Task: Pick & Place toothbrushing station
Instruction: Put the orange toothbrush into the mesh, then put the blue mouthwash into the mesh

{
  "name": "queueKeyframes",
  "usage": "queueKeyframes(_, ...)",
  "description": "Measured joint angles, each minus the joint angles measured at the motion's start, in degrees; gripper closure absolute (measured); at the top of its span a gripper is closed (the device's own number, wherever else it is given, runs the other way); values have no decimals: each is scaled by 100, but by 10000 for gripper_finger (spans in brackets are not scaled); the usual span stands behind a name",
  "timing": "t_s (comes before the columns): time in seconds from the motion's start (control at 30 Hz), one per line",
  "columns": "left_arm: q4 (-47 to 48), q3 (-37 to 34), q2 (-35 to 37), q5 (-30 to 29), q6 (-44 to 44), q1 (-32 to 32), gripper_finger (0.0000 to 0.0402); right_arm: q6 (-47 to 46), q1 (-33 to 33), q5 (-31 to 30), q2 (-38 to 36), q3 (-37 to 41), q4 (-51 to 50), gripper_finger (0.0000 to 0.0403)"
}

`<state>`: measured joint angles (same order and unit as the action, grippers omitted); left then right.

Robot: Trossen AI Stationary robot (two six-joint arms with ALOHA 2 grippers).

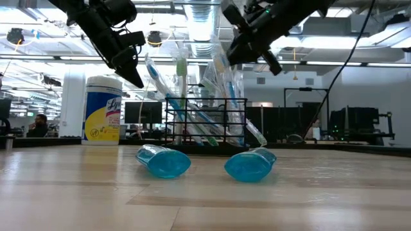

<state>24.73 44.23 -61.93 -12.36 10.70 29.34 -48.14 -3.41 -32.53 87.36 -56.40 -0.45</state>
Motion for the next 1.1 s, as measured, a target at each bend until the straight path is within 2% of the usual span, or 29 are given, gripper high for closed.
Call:
queueKeyframes(0.23, 3, 0, 0, 17, 92, 0, 284, -140, -148, -64, 487, -7, 562, 403)
queueKeyframes(0.37, 5, 0, 0, 15, 109, 0, 284, -16, -156, -99, 475, -7, 665, 403)
queueKeyframes(0.47, 5, 0, 0, 13, 109, -1, 284, 83, -64, 37, 158, -2, 573, 394)
queueKeyframes(0.67, 7, 0, 0, 11, 142, 0, 284, 169, 208, 274, -489, -3, -197, 320)
queueKeyframes(0.87, 5, 0, 0, 4, 151, 0, 284, 225, 197, 276, -687, -9, -430, 237)
queueKeyframes(0.97, 7, 0, 0, -9, 151, -2, 284, 334, 147, 243, -689, -9, -320, 217)
queueKeyframes(1.1, 5, 0, 0, -8, 150, -2, 284, 385, 115, 238, -768, -3, -230, 210)
